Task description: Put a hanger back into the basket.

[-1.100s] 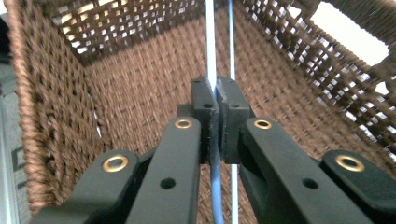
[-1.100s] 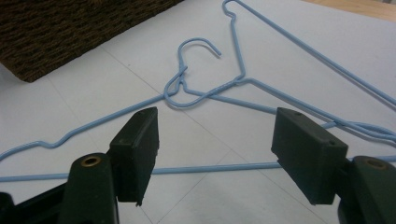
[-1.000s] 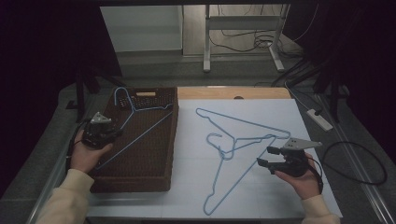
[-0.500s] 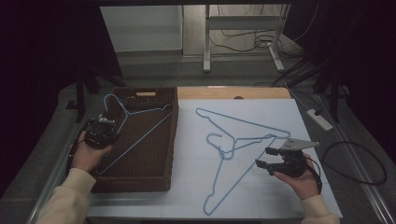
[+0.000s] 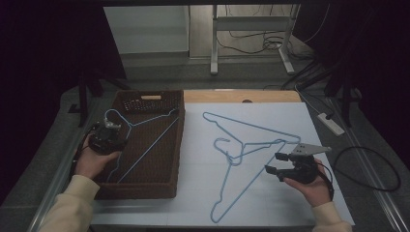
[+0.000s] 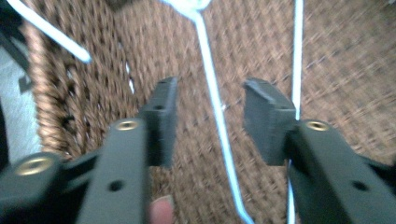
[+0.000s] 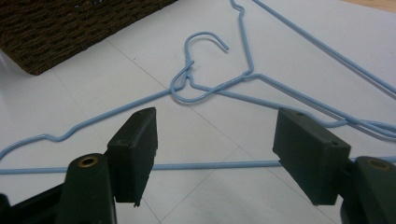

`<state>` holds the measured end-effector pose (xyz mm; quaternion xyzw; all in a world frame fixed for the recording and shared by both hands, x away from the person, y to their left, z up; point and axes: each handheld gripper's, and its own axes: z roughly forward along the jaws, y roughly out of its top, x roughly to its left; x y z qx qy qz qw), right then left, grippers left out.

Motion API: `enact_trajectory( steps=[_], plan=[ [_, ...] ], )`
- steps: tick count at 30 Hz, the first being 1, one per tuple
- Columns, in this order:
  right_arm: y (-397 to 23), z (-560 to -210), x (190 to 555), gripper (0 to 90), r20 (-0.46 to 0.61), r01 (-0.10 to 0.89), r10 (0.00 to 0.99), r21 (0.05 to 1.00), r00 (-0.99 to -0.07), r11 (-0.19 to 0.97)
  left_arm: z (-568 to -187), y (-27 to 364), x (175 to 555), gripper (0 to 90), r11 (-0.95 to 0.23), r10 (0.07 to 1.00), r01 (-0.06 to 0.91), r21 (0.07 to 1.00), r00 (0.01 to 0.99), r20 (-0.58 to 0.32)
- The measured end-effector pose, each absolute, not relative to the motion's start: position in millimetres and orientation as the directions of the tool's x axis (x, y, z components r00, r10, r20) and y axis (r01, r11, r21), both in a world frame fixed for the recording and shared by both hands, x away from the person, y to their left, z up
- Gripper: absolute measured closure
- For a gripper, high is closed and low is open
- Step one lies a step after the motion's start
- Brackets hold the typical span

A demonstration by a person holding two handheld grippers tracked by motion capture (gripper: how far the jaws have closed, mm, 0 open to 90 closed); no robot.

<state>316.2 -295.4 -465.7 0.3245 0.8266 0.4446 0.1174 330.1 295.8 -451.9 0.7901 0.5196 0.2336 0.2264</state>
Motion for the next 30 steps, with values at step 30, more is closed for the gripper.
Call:
enact_trajectory(
  steps=[30],
  plan=[
    [-297.6, -466.4, 313.2, 31.1, 0.094, 0.429, 0.644, 0.816, -0.759, 0.387, -428.6, 235.2, 250.4, 35.3, -0.248, 0.783, 0.431, 0.868, 0.616, -0.082]
  ],
)
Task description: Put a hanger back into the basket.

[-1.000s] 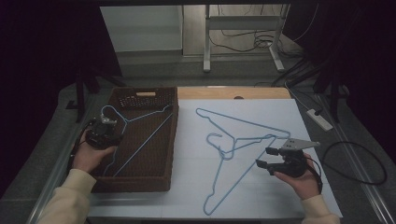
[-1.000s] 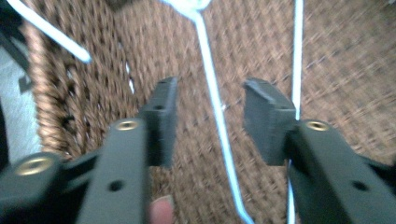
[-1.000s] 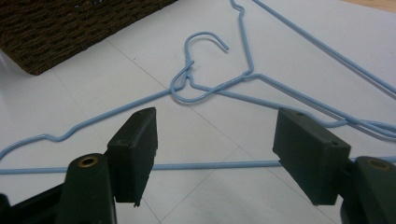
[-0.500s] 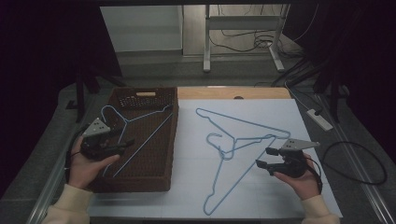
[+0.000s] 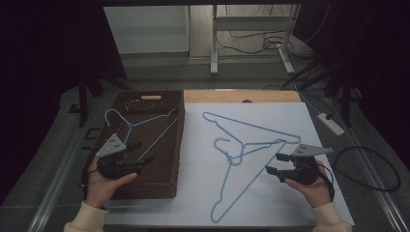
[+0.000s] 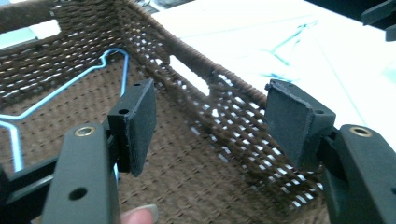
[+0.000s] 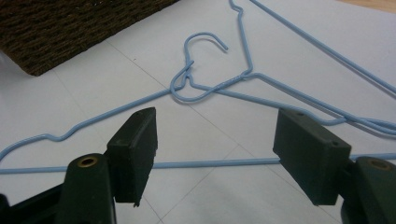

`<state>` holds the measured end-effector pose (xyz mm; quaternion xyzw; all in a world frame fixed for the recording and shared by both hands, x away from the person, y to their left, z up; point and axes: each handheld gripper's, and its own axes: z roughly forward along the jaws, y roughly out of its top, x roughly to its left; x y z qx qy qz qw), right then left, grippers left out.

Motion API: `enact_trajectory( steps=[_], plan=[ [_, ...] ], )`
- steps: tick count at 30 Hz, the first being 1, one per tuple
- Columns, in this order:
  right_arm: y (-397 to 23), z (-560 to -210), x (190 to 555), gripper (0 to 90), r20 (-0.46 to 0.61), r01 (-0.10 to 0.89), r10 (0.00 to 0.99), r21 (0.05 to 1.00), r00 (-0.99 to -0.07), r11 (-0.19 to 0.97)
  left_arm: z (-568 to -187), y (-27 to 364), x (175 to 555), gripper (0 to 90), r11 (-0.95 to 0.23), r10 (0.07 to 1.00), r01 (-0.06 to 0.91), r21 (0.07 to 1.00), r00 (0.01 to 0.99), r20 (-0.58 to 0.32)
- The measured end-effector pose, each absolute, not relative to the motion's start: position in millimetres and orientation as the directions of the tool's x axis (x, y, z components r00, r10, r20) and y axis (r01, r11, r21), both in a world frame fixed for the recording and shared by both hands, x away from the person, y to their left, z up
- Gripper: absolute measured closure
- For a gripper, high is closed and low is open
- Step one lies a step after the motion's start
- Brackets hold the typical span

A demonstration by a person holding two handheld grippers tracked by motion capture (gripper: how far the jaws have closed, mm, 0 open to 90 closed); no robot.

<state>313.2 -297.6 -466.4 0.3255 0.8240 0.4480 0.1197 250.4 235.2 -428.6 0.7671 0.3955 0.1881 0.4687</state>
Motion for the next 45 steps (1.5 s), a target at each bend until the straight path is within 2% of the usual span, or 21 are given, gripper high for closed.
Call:
enact_trajectory(
  steps=[22, 31, 41, 45],
  plan=[
    [-295.0, -469.4, 308.9, 31.1, 0.044, 0.41, 0.655, 0.81, -0.754, 0.418, -439.6, 223.3, 241.7, 33.3, -0.27, 0.753, 0.425, 0.864, 0.653, -0.086],
    [-281.7, -462.1, 330.2, 32.0, -0.06, 0.381, 0.649, 0.768, -0.758, 0.515, -442.0, 217.5, 239.4, 33.1, -0.291, 0.737, 0.42, 0.859, 0.671, -0.078],
    [-273.5, -465.6, 351.0, 38.2, -0.052, 0.428, 0.658, 0.721, -0.751, 0.545, -442.8, 216.3, 238.1, 33.1, -0.298, 0.729, 0.417, 0.859, 0.68, -0.078],
    [-271.0, -467.1, 362.9, 40.1, -0.079, 0.435, 0.658, 0.69, -0.749, 0.578, -442.0, 216.7, 237.6, 33.1, -0.295, 0.728, 0.415, 0.861, 0.681, -0.079]
  ],
)
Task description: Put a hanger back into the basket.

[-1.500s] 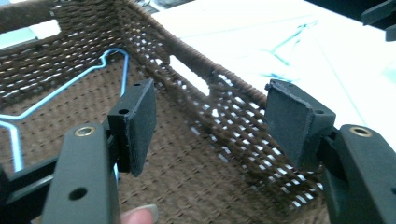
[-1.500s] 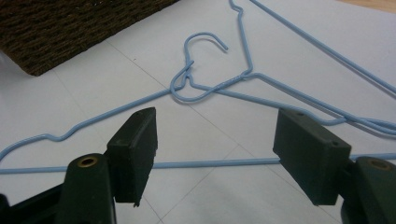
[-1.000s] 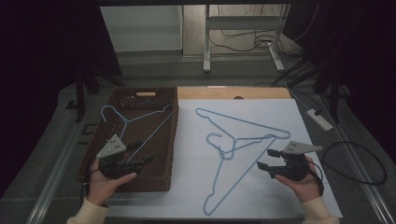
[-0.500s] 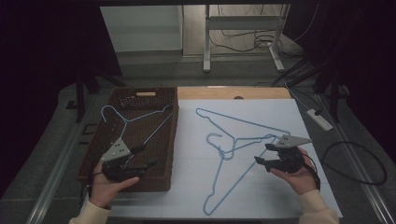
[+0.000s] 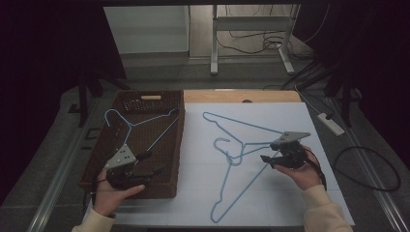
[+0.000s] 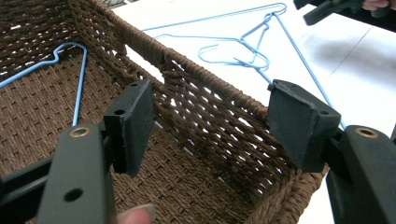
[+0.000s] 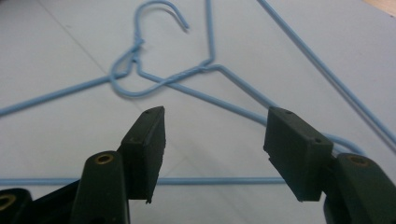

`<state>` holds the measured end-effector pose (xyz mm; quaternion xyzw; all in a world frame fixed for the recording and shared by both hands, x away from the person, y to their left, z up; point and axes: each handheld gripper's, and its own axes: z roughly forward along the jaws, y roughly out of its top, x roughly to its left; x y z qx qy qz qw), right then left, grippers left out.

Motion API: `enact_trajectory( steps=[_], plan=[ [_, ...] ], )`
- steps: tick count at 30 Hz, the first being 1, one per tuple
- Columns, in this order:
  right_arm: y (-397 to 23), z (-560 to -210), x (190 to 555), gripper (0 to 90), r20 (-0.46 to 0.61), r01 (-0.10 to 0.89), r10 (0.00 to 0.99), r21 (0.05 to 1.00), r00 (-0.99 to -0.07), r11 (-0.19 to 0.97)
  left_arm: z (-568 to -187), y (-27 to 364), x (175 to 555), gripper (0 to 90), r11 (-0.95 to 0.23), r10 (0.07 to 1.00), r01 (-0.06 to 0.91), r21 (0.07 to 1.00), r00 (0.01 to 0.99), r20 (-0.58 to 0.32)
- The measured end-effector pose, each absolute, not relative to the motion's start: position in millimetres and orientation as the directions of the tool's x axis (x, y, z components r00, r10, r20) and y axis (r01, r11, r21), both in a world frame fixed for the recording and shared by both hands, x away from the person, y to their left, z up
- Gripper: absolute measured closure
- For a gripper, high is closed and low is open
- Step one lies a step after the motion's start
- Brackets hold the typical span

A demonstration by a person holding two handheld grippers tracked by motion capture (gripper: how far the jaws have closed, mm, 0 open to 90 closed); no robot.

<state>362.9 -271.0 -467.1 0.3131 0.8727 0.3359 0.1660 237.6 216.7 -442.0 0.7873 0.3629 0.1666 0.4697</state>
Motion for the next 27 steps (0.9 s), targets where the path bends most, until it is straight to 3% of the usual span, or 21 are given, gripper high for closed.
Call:
enact_trajectory(
  steps=[8, 16, 19, 21, 27],
  plan=[
    [-258.4, -469.8, 406.6, 43.8, -0.087, 0.453, 0.617, 0.601, -0.782, 0.659, -442.4, 216.8, 237.3, 33.1, -0.298, 0.726, 0.414, 0.86, 0.683, -0.077],
    [-246.0, -482.3, 450.6, 47.1, -0.132, 0.397, 0.495, 0.439, -0.859, 0.806, -442.9, 218.2, 237.3, 33.1, -0.299, 0.726, 0.413, 0.86, 0.684, -0.076],
    [-245.1, -483.8, 455.6, 49.0, -0.13, 0.398, 0.483, 0.407, -0.866, 0.822, -443.1, 218.2, 237.3, 33.1, -0.302, 0.726, 0.414, 0.859, 0.684, -0.074],
    [-242.2, -483.8, 459.5, 50.0, -0.172, 0.378, 0.45, 0.333, -0.876, 0.864, -443.3, 218.3, 237.6, 33.1, -0.301, 0.727, 0.415, 0.858, 0.683, -0.075],
    [-239.2, -482.4, 465.9, 46.1, -0.182, 0.34, 0.402, 0.296, -0.897, 0.893, -443.3, 218.7, 237.8, 33.1, -0.301, 0.729, 0.416, 0.858, 0.68, -0.074]
  ],
)
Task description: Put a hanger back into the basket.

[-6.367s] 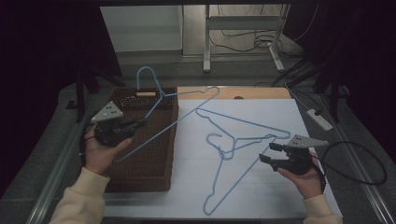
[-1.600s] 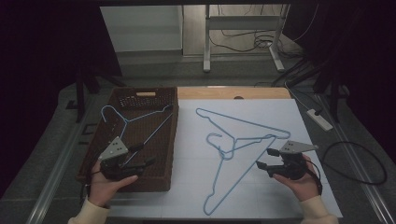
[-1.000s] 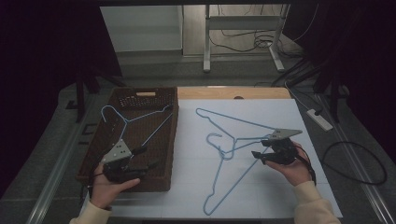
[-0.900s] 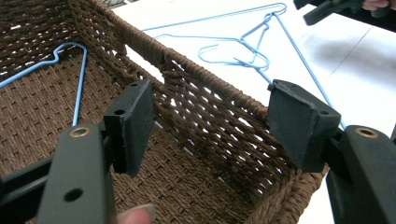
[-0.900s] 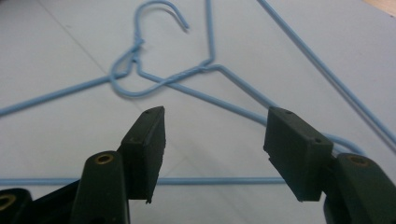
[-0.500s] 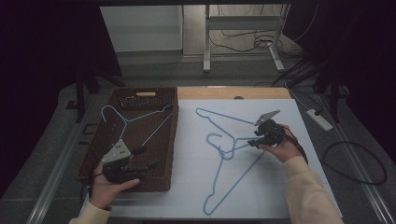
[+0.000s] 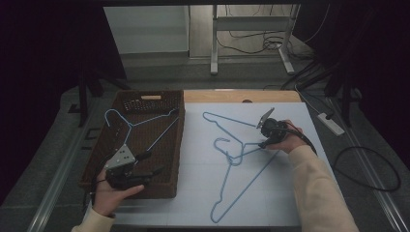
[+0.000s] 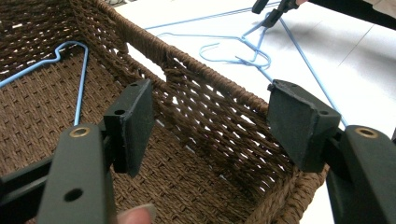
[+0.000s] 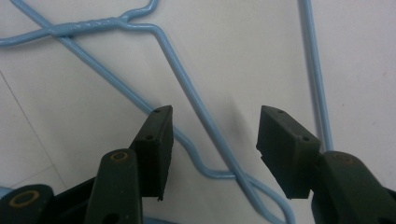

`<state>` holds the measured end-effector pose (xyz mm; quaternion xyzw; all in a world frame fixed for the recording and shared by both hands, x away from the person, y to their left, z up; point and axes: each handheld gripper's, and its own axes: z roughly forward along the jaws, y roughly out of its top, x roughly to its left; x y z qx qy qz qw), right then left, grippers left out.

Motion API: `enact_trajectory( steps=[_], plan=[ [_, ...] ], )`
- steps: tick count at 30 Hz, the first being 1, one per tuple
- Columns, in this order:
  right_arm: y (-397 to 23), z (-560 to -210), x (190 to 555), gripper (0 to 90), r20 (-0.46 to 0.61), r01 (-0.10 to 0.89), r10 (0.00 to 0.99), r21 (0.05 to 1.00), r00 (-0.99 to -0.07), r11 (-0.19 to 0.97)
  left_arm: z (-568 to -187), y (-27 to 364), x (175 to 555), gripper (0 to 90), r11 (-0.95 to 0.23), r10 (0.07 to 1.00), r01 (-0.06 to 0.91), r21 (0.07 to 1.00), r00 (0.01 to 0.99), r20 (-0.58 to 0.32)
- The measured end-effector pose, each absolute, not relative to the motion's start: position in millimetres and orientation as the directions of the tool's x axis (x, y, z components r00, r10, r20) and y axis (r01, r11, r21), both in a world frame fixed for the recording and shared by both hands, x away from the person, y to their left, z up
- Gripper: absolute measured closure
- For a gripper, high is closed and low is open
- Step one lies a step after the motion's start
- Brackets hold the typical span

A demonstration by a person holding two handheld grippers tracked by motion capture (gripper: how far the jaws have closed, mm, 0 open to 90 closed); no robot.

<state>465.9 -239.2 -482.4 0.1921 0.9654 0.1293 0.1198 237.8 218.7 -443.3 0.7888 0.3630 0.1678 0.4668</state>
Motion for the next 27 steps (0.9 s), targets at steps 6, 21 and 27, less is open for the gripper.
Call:
enact_trajectory(
  steps=[6, 21, 27],
  plan=[
    [-232.3, -481.4, 472.0, 53.0, -0.18, 0.264, 0.313, 0.253, -0.933, 0.931, -442.7, 219.0, 237.6, 33.1, -0.299, 0.731, 0.416, 0.859, 0.678, -0.074],
    [-219.8, -488.6, 490.4, 67.9, -0.078, 0.209, 0.224, 0.168, -0.971, 0.963, -441.8, 221.1, 237.8, 33.3, -0.291, 0.733, 0.416, 0.862, 0.675, -0.079],
    [-221.1, -488.8, 498.4, 76.7, -0.003, 0.221, 0.225, 0.16, -0.974, 0.962, -442.3, 220.8, 238.4, 33.5, -0.291, 0.732, 0.417, 0.861, 0.677, -0.08]
  ],
)
